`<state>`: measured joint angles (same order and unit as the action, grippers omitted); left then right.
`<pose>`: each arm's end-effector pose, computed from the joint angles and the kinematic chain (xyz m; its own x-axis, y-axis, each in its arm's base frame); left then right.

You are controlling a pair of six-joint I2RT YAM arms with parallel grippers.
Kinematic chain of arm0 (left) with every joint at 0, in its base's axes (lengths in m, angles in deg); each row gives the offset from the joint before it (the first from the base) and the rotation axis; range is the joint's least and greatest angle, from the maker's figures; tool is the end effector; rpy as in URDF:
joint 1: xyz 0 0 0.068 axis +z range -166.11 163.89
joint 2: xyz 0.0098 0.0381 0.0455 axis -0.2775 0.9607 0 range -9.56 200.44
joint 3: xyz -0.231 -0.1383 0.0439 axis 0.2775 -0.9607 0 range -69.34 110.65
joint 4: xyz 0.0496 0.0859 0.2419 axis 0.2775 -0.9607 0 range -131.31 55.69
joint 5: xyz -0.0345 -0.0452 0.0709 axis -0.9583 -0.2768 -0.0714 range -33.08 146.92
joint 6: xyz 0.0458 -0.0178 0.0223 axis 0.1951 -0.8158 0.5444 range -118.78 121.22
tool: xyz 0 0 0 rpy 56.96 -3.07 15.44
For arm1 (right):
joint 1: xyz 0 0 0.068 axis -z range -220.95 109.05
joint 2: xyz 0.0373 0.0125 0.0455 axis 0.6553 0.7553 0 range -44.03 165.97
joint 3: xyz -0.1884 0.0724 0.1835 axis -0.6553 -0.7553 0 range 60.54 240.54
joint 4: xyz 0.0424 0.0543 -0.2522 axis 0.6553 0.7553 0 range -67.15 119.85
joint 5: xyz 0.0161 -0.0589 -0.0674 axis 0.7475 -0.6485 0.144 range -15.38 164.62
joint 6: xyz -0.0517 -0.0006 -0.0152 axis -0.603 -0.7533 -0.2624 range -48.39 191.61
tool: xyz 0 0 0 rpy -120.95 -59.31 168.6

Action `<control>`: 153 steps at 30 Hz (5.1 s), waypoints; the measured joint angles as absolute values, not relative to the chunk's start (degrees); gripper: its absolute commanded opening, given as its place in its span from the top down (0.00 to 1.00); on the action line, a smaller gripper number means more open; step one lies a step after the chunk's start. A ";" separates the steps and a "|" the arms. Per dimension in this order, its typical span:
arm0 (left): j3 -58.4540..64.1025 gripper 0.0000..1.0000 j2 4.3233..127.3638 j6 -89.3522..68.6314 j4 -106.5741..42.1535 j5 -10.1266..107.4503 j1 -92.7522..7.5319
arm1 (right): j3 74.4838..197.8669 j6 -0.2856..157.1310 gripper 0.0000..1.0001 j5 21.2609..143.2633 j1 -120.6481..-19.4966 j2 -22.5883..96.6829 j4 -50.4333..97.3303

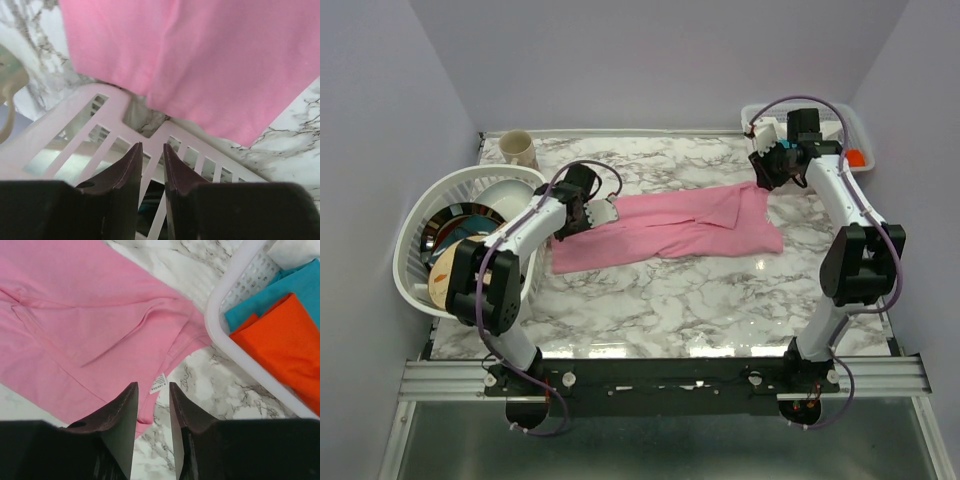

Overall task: Roll the t-shirts
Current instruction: Fold the T-shirt at the center of the board.

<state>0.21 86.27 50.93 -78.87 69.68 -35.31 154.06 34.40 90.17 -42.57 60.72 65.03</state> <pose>0.3131 -0.1006 0.2187 -0.3845 0.9216 -0.0532 0.8435 0.3742 0.3853 0.4034 0.0210 0.2930 -0.5261 -0.5977 -0.6049 -0.6343 0.7496 -0.1890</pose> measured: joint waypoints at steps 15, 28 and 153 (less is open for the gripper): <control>-7.39 0.91 80.19 41.01 -81.08 61.17 -36.10 | 137.03 21.52 0.59 90.54 -40.91 52.54 76.26; -7.92 0.92 87.93 38.65 -78.74 59.01 -36.10 | 136.81 18.16 0.63 87.18 -39.49 60.52 76.50; -8.83 0.63 74.36 38.43 -83.94 52.21 -35.18 | 129.36 6.55 0.60 92.45 -51.73 52.98 72.22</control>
